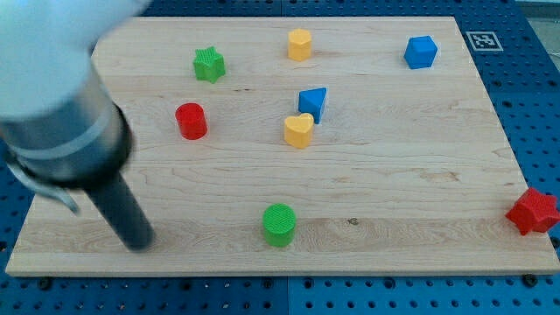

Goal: Push the green circle to the bottom of the yellow heart

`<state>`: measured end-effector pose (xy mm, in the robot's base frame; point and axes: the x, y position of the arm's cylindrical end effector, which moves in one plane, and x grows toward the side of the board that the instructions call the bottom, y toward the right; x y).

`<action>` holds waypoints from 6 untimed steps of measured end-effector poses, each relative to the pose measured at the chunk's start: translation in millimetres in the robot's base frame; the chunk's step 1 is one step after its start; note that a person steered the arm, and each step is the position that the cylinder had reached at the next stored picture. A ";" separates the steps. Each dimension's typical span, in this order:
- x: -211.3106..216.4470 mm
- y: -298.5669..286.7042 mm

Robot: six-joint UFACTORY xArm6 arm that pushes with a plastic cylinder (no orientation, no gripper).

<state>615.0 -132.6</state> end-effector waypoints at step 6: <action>-62.4 74.8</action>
